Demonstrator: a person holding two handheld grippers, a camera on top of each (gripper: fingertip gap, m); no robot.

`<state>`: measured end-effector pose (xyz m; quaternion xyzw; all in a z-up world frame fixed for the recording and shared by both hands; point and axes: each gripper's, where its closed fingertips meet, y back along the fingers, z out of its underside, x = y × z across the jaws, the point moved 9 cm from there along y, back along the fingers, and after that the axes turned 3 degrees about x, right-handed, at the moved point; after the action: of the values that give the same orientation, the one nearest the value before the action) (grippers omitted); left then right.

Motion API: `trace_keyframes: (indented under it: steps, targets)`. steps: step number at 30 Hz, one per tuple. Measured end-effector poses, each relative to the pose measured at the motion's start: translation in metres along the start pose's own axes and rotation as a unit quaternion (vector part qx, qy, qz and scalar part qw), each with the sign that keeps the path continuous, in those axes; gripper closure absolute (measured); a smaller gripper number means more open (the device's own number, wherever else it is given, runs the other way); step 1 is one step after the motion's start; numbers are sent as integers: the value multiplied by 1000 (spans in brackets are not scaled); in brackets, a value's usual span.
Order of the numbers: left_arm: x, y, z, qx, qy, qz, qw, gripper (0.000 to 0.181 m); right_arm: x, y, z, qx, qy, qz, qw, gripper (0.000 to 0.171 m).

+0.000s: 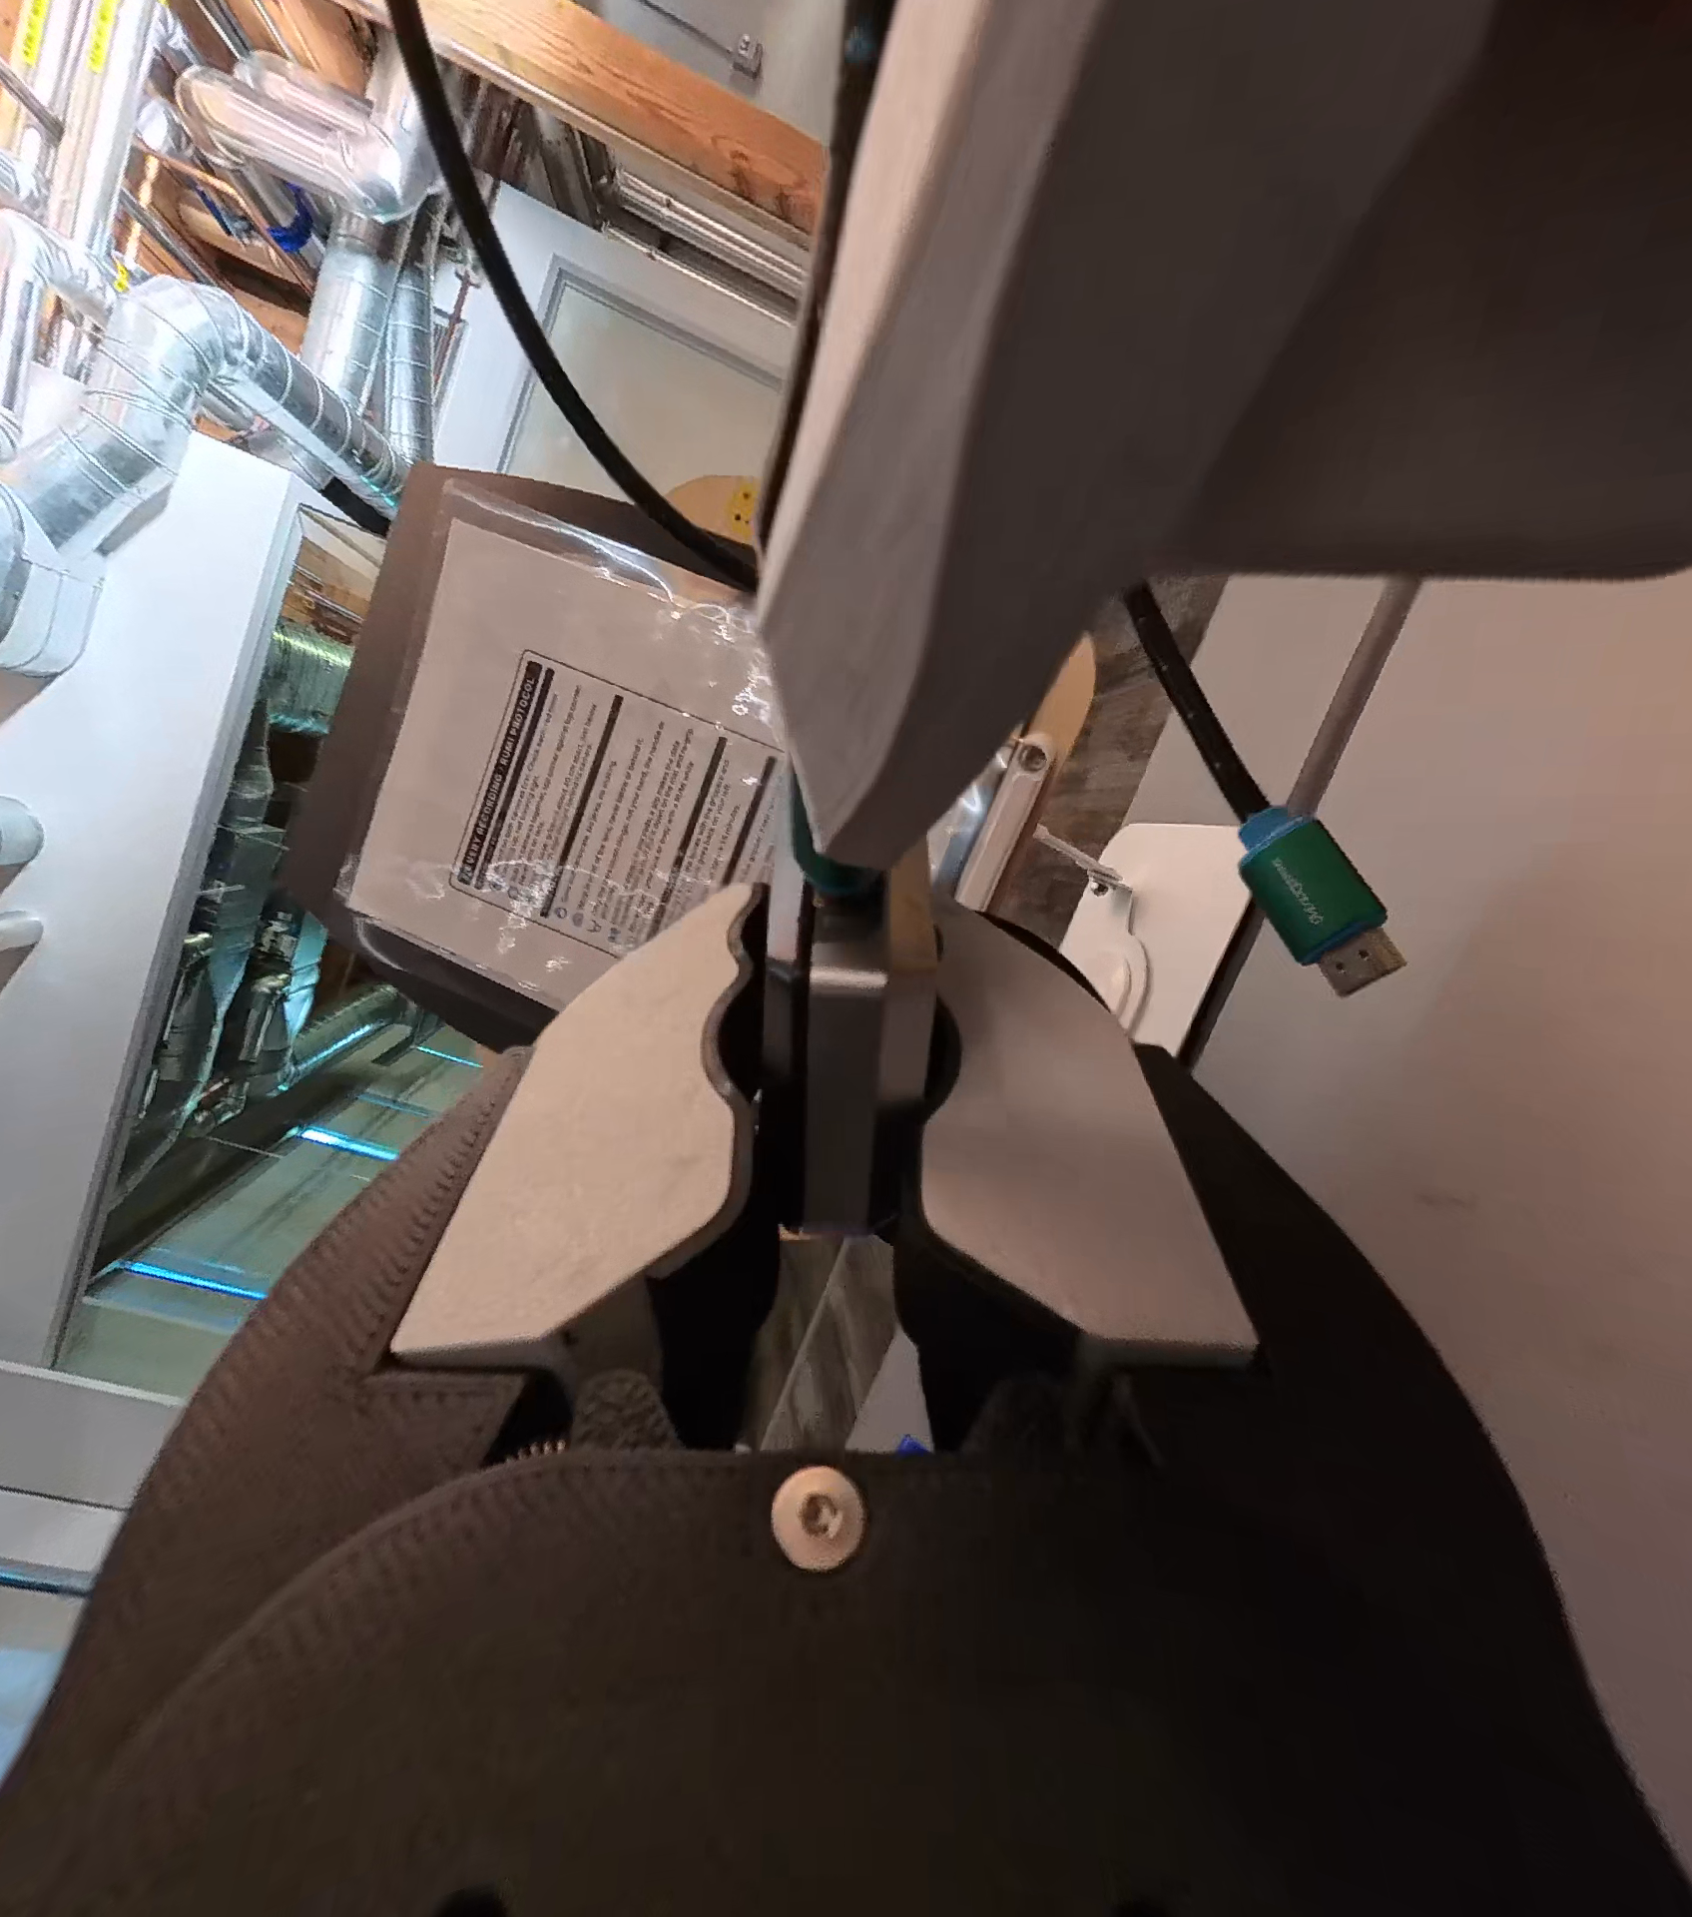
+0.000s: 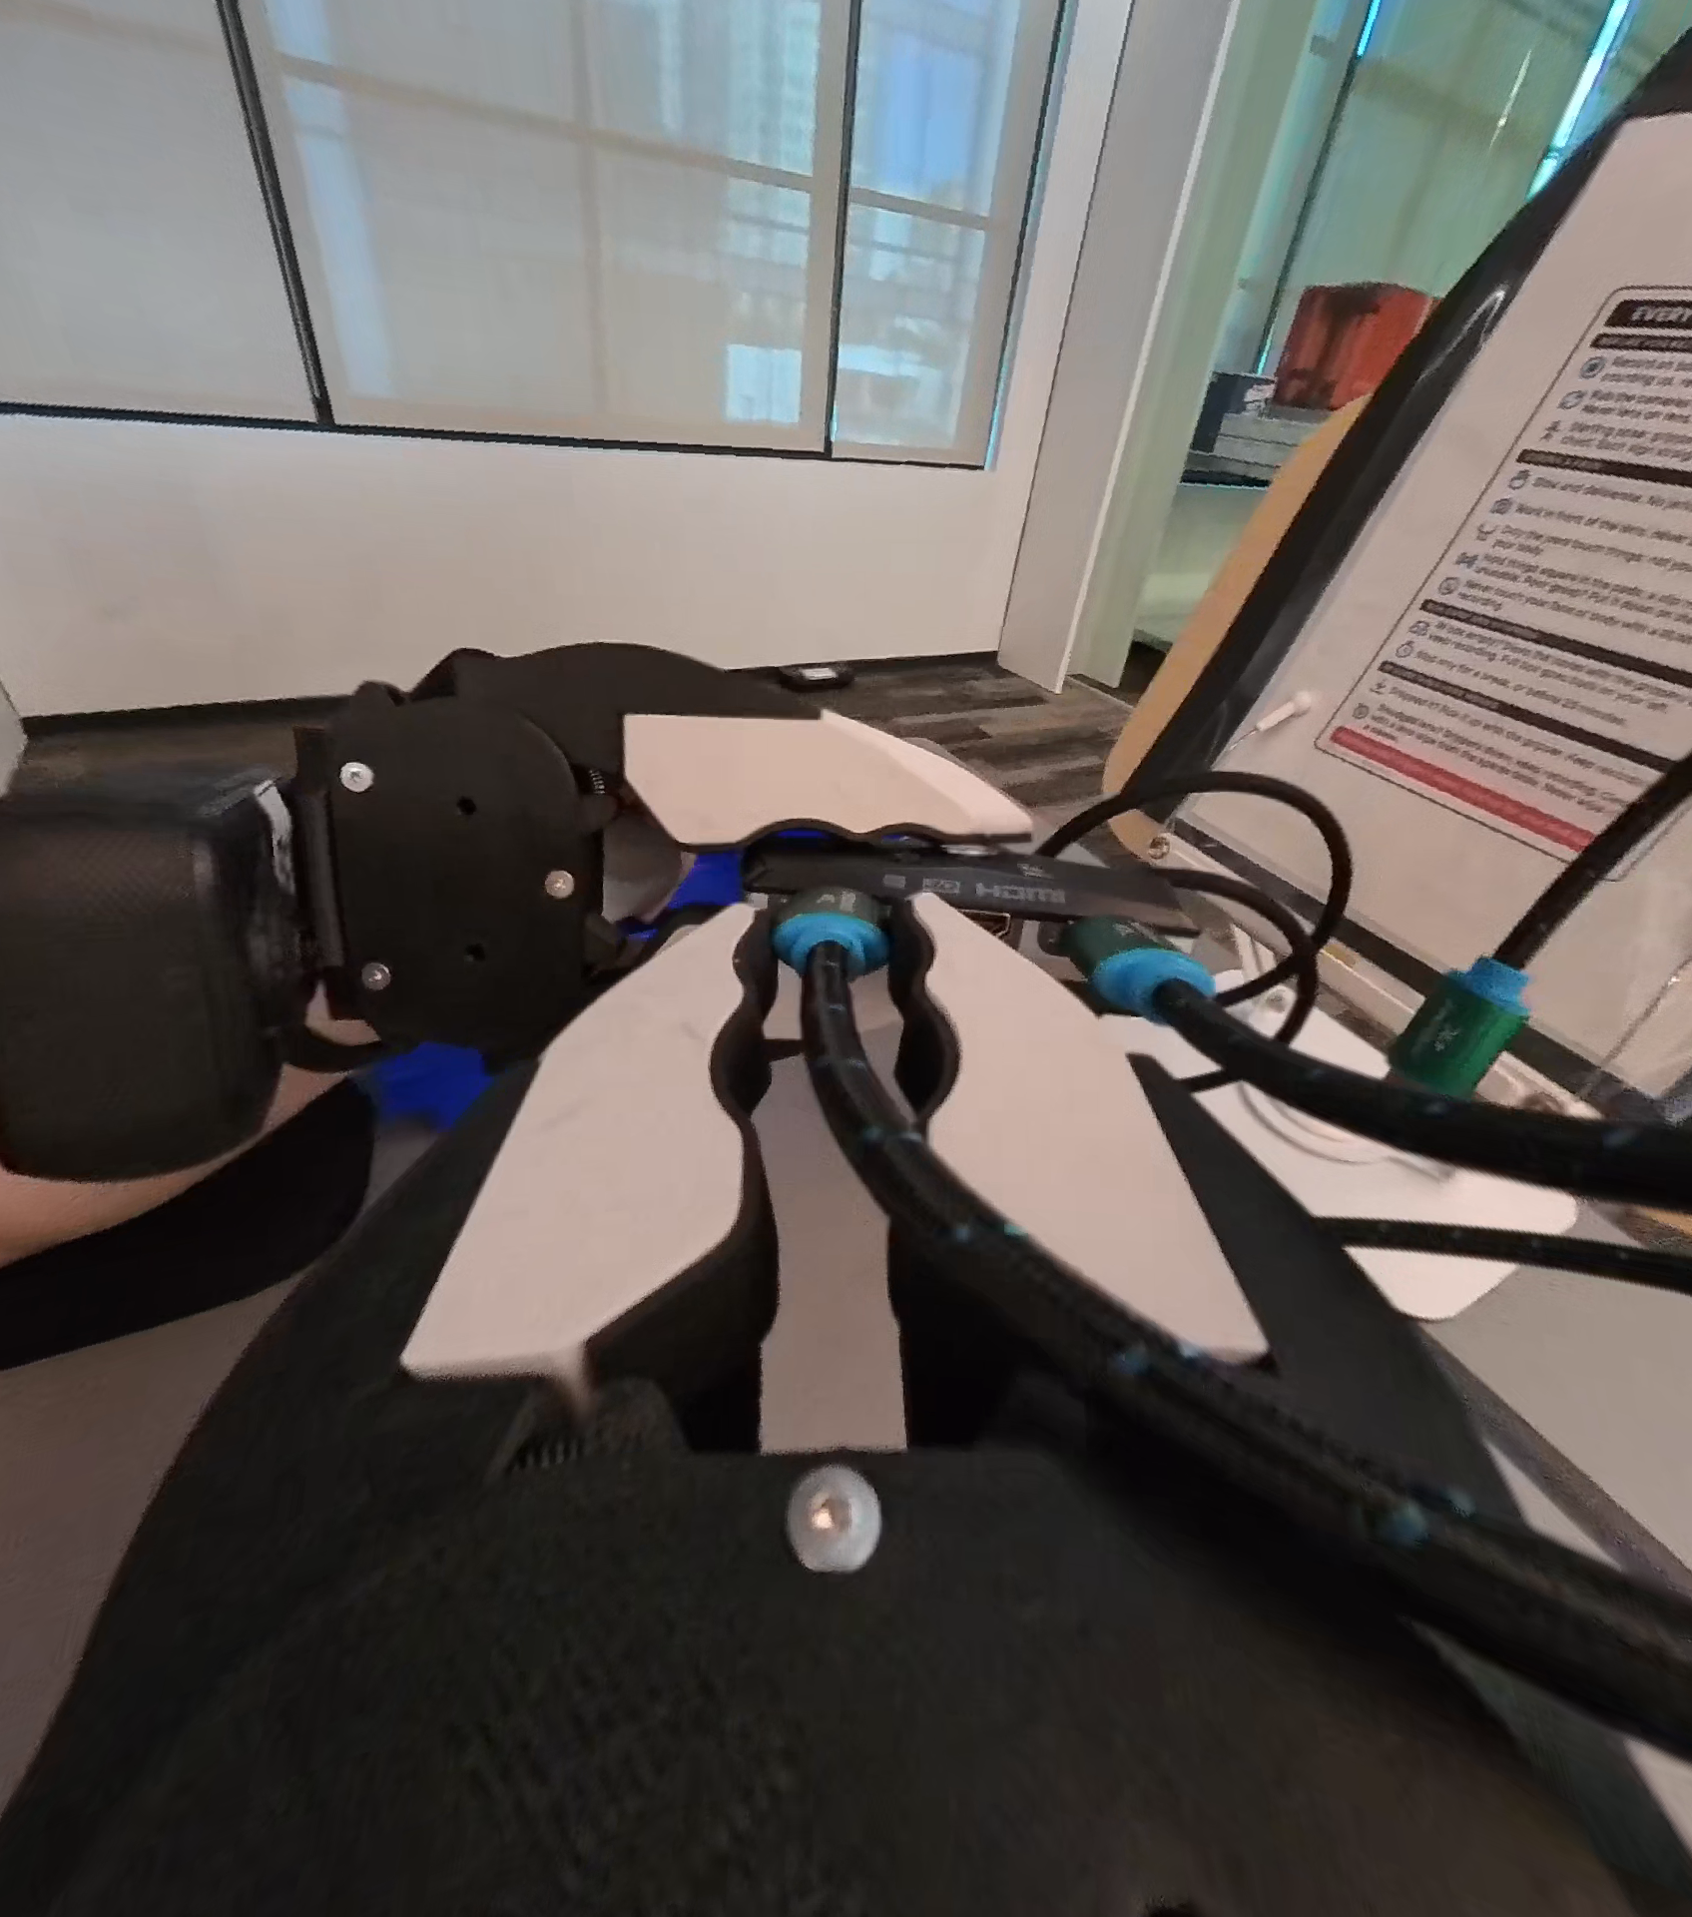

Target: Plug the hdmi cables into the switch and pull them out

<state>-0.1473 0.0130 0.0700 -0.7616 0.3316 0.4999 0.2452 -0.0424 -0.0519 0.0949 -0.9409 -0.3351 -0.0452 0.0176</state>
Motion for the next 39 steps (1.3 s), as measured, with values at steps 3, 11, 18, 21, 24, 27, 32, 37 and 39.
trace_keyframes:
  steps: [3,11,18,21,24,27,32,37,39]
  targets:
    - [0,-1,3,6,16,5,1000,157,-9,-2,-1,-2,43,49,998,149]
    - [-4,1,-1,-6,4,-5,1000,157,-1,1,-1,18,-60,3,998,148]
    - [-1,-4,3,-10,23,24,999,157,-6,-2,0,-11,13,58,998,149]
    - [-2,-2,2,-16,7,12,1000,157,-2,0,1,-1,-16,32,999,149]
    - [-2,-2,0,-30,-2,11,999,158,7,1,5,11,-84,-12,996,149]
    - [1,-6,3,-38,0,25,999,158,11,-1,9,7,-100,-12,995,149]
    - [4,-10,7,-36,20,47,998,158,3,-3,8,-23,-27,48,998,149]
    - [3,-8,7,-32,2,28,999,158,2,-2,7,-17,-52,42,998,149]
    - [-5,-11,23,-94,-10,7,995,157,13,15,-3,43,-131,5,990,149]
